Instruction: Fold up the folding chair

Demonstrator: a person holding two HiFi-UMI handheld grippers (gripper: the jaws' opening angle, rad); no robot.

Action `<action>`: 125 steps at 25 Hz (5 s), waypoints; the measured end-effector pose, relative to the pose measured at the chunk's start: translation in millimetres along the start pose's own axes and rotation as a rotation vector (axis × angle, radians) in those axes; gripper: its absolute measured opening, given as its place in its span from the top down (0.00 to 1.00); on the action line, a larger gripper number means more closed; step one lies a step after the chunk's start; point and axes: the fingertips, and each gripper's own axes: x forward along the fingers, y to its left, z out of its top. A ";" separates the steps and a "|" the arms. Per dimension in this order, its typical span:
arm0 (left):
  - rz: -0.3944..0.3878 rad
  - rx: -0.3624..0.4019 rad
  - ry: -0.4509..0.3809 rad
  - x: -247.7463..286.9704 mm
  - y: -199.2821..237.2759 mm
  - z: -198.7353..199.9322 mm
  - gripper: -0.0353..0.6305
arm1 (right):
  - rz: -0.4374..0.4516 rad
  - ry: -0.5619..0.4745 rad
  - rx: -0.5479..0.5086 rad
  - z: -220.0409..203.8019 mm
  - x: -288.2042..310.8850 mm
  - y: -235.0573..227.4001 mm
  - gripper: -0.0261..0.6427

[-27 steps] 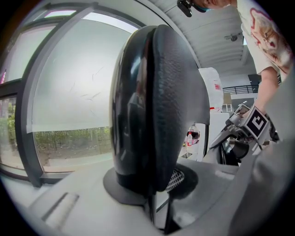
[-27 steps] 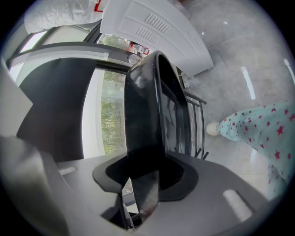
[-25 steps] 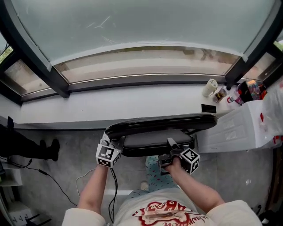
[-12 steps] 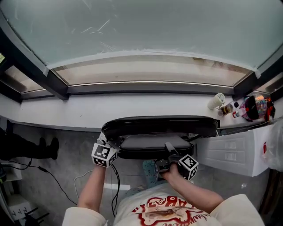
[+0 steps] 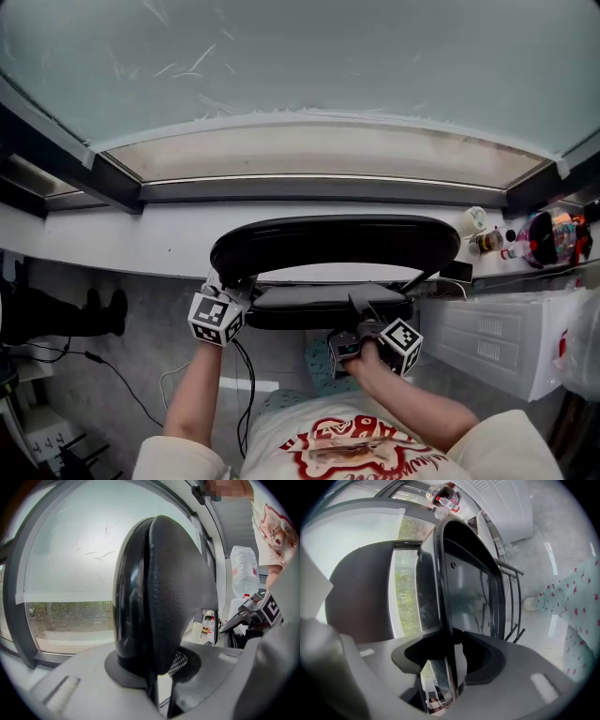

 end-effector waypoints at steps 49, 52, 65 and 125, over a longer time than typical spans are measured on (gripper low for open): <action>0.203 -0.211 -0.140 -90.1 -35.4 -4.8 0.52 | 0.096 0.064 -0.502 -21.1 -31.1 9.2 0.41; 0.116 -0.217 -0.154 -90.7 -73.3 0.6 0.56 | 0.173 0.053 -0.686 -41.5 -46.4 20.7 0.43; -0.057 -0.124 -0.194 -178.1 -176.8 27.2 0.95 | 0.482 -0.095 -1.312 -143.0 -166.2 48.8 0.93; -0.043 -0.099 -0.267 -614.1 -583.8 -98.2 0.95 | 0.725 -0.080 -1.666 -239.4 -683.7 -254.6 0.93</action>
